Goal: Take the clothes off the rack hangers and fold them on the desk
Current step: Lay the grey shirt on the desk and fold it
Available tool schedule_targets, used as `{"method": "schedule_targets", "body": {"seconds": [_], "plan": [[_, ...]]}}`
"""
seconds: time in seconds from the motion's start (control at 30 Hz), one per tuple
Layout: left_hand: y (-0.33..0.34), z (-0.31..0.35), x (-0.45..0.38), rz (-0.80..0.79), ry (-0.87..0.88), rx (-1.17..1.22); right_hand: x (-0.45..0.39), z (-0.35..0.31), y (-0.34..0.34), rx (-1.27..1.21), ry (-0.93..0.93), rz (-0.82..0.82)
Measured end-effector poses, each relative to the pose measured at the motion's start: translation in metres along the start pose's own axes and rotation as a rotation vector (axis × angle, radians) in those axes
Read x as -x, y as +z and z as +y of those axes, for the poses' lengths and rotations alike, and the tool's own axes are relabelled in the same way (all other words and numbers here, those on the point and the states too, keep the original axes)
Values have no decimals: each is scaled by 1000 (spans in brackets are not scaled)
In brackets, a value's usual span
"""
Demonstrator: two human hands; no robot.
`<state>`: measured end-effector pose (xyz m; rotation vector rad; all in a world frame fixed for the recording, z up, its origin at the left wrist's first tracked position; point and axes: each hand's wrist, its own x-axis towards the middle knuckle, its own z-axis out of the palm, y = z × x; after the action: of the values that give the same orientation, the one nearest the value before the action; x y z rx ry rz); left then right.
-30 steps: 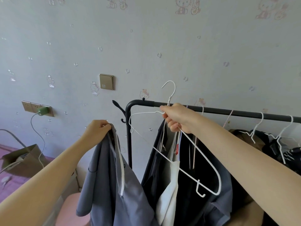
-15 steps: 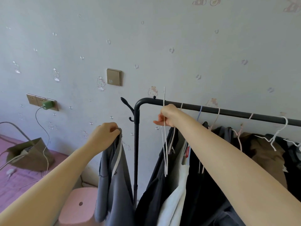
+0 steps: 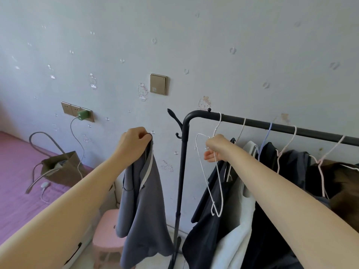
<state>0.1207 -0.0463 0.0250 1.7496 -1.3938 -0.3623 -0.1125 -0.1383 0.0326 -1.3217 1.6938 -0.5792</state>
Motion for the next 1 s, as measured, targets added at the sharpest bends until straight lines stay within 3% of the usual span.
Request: {"method": "schedule_targets", "body": {"seconds": [0.17,0.3,0.4,0.6,0.77,1.0], "plan": [[-16,6,-3,86,-40,19,27,-8,5,504,-290,195],[-35,13,-3,162,-63,67,49,-17,28,598,-460,255],[-52,22,-5,220,-68,102,72,-21,53,532,-583,122],[-86,40,3,335,-70,124,131,-16,116,429,-681,-420],[-106,57,15,353,-53,128,123,-5,150,531,-641,-450],[-123,79,46,408,-28,100,115,5,154,446,-628,-475]]}}
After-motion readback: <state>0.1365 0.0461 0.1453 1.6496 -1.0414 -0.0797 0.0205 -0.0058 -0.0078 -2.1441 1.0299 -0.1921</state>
